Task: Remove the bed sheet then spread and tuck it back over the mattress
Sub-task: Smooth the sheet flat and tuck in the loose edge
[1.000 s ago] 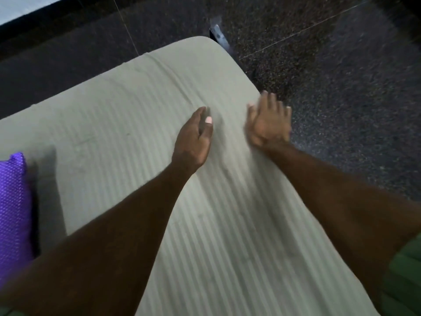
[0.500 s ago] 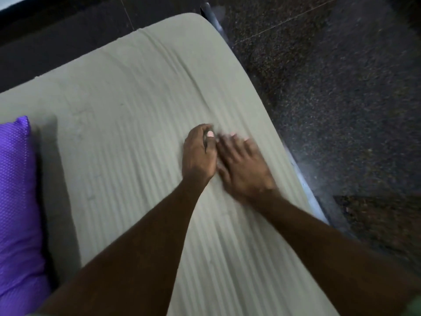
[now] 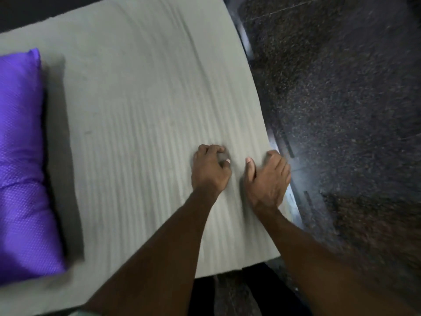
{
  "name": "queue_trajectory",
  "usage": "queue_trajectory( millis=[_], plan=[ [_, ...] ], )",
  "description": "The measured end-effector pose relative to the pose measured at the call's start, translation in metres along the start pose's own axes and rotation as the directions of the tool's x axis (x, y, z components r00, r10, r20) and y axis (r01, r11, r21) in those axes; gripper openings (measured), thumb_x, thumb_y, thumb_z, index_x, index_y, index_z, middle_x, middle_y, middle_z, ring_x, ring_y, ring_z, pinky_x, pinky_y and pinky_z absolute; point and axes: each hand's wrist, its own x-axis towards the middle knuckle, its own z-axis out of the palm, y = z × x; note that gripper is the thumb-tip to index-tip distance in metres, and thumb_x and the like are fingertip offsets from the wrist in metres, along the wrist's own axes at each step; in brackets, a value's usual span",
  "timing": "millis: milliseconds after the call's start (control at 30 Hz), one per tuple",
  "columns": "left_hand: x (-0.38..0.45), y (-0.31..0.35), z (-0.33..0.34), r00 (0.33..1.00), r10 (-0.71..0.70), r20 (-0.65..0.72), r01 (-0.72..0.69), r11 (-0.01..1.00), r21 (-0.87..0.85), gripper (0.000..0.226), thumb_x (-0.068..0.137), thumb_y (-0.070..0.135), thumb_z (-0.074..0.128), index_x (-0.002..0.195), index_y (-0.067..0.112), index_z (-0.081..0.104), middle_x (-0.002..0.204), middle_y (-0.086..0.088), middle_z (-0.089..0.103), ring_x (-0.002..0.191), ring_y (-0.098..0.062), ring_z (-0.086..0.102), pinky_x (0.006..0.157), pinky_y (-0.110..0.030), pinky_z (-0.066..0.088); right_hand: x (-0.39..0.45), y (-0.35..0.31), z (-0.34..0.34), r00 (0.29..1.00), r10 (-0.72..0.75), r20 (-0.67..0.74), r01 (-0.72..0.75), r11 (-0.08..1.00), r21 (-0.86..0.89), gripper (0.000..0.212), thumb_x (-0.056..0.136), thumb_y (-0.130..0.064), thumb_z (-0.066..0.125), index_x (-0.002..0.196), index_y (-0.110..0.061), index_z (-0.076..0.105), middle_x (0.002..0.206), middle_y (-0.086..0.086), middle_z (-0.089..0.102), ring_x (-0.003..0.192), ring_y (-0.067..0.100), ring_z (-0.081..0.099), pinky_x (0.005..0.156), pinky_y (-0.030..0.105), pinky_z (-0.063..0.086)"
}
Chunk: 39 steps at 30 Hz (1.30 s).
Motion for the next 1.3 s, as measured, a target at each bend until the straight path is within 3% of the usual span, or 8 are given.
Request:
queue_trajectory(
  millis=[167,367,500,700,933,1133,1233,1300],
  plan=[
    [-0.062,0.004,0.016,0.997,-0.004,0.080,-0.004,0.995,0.095,0.054,0.086,0.042,0.073,0.133,0.029,0.049,0.127,0.003,0.052,0.119,-0.019,0.049,0.099,-0.037,0.048,-0.027,0.039,-0.024,0.998,0.056,0.033,-0.059,0.992,0.115,0.043,0.098,-0.053,0.057,0.107,-0.011,0.052,0.102,0.010,0.061,0.098,0.034,0.058,0.085,0.047,0.046],
    [-0.114,0.014,0.033,0.982,0.069,0.179,-0.107,0.971,0.212,0.036,0.089,0.043,0.070,0.115,0.023,0.056,0.121,-0.004,0.053,0.115,-0.026,0.049,0.102,-0.040,0.044,-0.060,0.073,-0.040,0.994,0.041,0.104,-0.041,0.999,-0.002,0.047,0.100,-0.057,0.048,0.102,-0.011,0.057,0.097,0.012,0.063,0.090,0.034,0.061,0.079,0.046,0.050],
    [-0.136,0.023,0.039,0.986,0.067,0.153,-0.107,0.955,0.275,0.035,0.090,0.045,0.066,0.114,0.020,0.059,0.123,-0.006,0.053,0.118,-0.026,0.047,0.103,-0.038,0.043,-0.089,0.090,-0.050,0.989,0.070,0.131,-0.072,0.997,0.006,0.051,0.097,-0.060,0.052,0.104,-0.009,0.056,0.098,0.012,0.061,0.091,0.034,0.061,0.078,0.045,0.049],
    [-0.161,0.034,0.058,0.979,0.052,0.197,-0.155,0.816,0.557,0.052,0.093,0.058,0.047,0.114,0.014,0.064,0.112,-0.008,0.066,0.108,-0.027,0.057,0.096,-0.040,0.048,-0.104,0.121,-0.068,0.964,0.053,0.260,-0.067,0.997,0.048,0.040,0.105,-0.049,0.046,0.105,-0.011,0.058,0.105,0.014,0.065,0.091,0.039,0.064,0.071,0.042,0.046],
    [-0.176,0.053,0.071,0.986,0.049,0.161,-0.107,0.921,0.376,0.024,0.098,0.029,0.049,0.109,0.016,0.067,0.114,-0.007,0.068,0.111,-0.026,0.061,0.085,-0.036,0.051,-0.070,0.149,-0.083,0.904,-0.261,0.339,0.291,0.956,-0.040,0.032,0.106,-0.041,0.047,0.099,-0.017,0.068,0.102,0.008,0.071,0.090,0.037,0.067,0.065,0.036,0.039],
    [-0.177,0.062,0.085,0.956,0.111,0.273,-0.175,0.959,0.224,0.018,0.094,0.029,0.055,0.095,0.018,0.070,0.105,-0.004,0.069,0.106,-0.026,0.060,0.084,-0.037,0.053,-0.064,0.154,-0.082,0.915,-0.106,0.389,0.139,0.989,-0.056,0.035,0.105,-0.044,0.045,0.094,-0.020,0.068,0.100,0.008,0.071,0.093,0.036,0.066,0.067,0.033,0.036],
    [-0.176,0.051,0.083,0.943,0.131,0.306,-0.177,0.976,0.128,0.013,0.090,0.021,0.059,0.099,0.022,0.068,0.108,0.000,0.068,0.104,-0.023,0.062,0.087,-0.037,0.054,-0.065,0.145,-0.084,0.927,0.057,0.372,-0.044,0.998,-0.042,0.034,0.100,-0.044,0.056,0.086,-0.017,0.068,0.094,0.011,0.072,0.091,0.037,0.066,0.067,0.032,0.036],
    [-0.179,0.039,0.079,0.931,0.189,0.314,-0.221,0.973,0.071,0.024,0.087,0.014,0.061,0.109,0.021,0.067,0.118,0.000,0.061,0.105,-0.022,0.062,0.092,-0.038,0.054,-0.067,0.136,-0.089,0.942,0.078,0.326,-0.072,0.997,-0.030,0.024,0.098,-0.035,0.062,0.084,-0.016,0.068,0.090,0.009,0.070,0.087,0.035,0.066,0.065,0.030,0.036]
  ],
)
